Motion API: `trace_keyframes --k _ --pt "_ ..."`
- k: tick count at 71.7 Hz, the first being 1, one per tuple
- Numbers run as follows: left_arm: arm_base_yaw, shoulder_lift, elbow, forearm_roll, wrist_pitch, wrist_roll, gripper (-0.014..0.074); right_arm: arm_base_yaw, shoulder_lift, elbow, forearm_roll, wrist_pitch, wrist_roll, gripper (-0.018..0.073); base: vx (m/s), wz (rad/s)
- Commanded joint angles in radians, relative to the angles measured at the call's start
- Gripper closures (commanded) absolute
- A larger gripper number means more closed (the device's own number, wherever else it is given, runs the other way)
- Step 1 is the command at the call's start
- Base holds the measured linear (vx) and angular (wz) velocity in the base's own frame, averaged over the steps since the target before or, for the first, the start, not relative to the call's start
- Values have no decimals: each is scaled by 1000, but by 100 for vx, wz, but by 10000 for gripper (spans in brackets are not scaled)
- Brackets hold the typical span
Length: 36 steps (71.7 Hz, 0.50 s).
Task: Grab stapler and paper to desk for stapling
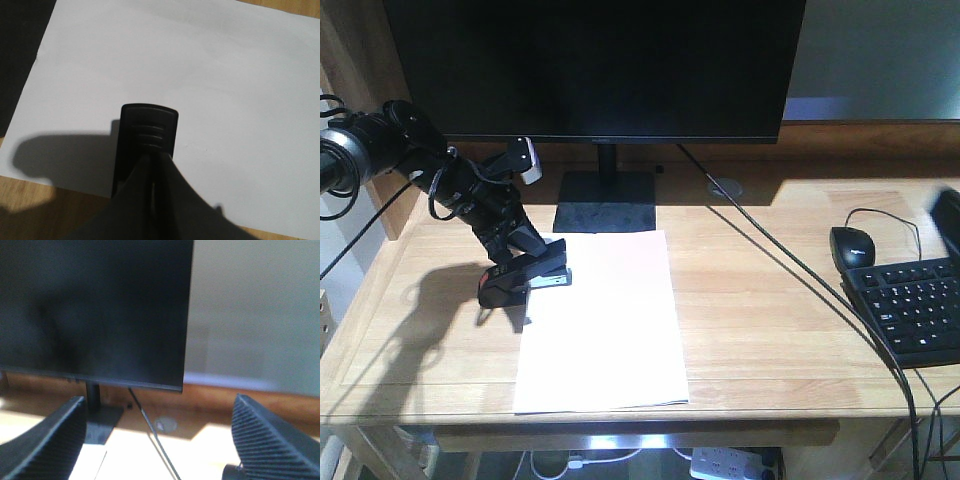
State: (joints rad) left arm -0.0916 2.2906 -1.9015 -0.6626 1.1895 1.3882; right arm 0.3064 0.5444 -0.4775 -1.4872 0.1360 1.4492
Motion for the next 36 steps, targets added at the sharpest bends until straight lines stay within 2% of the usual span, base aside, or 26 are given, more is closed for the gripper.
trace_keyframes --k 1,20,36 --pt "4 -65 -26 -55 8 -7 603 -7 -110 56 -21 2 -11 26 0 0" --pt "4 -65 -26 -55 8 -7 603 -7 -308 241 -22 -1 -12 64 0 0" --pt "4 -65 -26 -55 8 -7 603 -7 -340 265 -22 -1 -12 74 0 0"
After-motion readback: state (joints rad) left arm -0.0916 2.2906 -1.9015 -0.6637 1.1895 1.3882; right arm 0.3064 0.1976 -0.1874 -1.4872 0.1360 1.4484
